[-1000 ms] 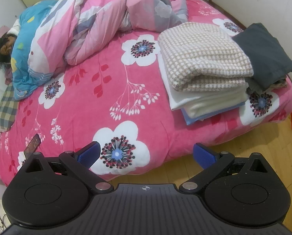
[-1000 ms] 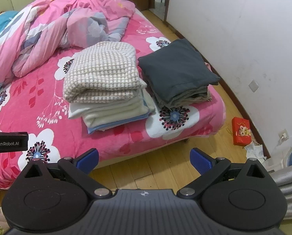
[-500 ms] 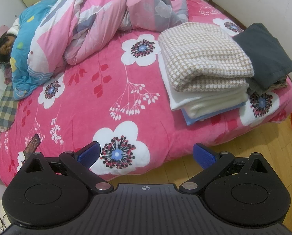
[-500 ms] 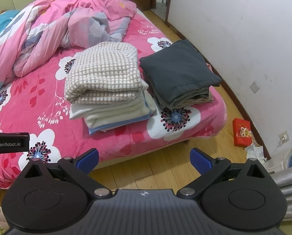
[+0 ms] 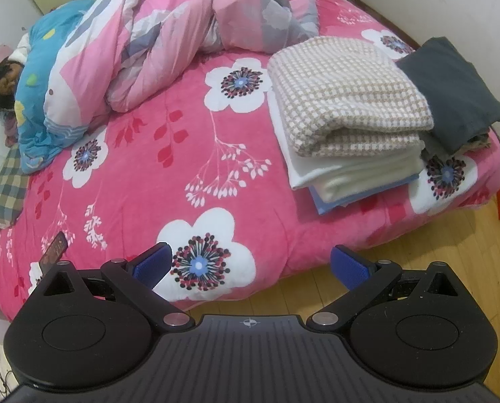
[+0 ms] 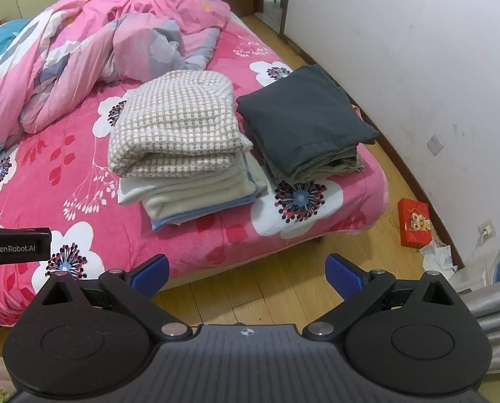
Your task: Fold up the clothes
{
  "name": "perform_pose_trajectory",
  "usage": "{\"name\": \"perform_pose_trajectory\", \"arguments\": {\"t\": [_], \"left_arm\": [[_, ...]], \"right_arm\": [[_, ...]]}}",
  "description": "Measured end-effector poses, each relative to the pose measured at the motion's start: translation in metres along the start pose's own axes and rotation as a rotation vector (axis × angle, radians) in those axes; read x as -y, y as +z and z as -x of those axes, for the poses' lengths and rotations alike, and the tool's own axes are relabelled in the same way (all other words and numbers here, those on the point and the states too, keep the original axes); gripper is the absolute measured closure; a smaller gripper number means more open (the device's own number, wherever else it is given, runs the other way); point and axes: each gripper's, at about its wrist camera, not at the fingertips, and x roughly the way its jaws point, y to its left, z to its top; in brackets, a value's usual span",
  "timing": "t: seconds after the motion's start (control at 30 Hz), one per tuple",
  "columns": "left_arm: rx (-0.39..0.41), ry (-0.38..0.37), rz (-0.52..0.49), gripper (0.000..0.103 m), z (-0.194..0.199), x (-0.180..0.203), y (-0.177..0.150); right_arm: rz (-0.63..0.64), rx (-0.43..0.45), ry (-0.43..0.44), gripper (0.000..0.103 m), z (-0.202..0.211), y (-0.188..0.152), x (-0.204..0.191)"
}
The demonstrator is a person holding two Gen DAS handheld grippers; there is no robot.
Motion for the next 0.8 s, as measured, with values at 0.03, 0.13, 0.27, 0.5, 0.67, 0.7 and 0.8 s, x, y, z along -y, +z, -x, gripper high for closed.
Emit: {"name": "perform_pose_trajectory", "arguments": {"t": [0.03,0.13,0.27,0.5,0.67,0.7,0.8], "left_arm": [[-0.001,0.0,0.0,0.001,-0.0001,0.0001,0.0001],[-0.003,-0.001,-0.001,0.001,-0.0006,0.0,0.0003],[-0.007,-0.001,0.002,0.001,-0.0015,0.0001,0.0003],[-0.011,-0.001,0.005,0.001,-0.0041,-0.0006,0.0012],[-0.011,-0.001,0.008,0.001,-0.0049,-0.0004,0.0021],[-0.011,0.0,0.009,0.001,-0.0053,-0.0006,0.0023],[-0.011,0.0,0.011,0.001,-0.0056,-0.0005,0.0027]], "right_arm": [[0.0,-0.001,0.0,0.001,-0.0001,0.0,-0.0001],[0.001,-0.002,0.0,0.001,-0.0007,-0.0004,-0.0004],[0.002,-0.005,0.0,0.001,-0.0015,0.0006,-0.0015],[0.004,-0.007,0.002,0.001,-0.0026,0.0003,-0.0029],[0.006,-0.006,0.001,0.001,-0.0035,0.0011,-0.0046],[0.006,-0.005,0.002,0.001,-0.0035,0.0013,-0.0047],[0.008,-0.005,0.002,0.001,-0.0037,0.0018,-0.0047]]}}
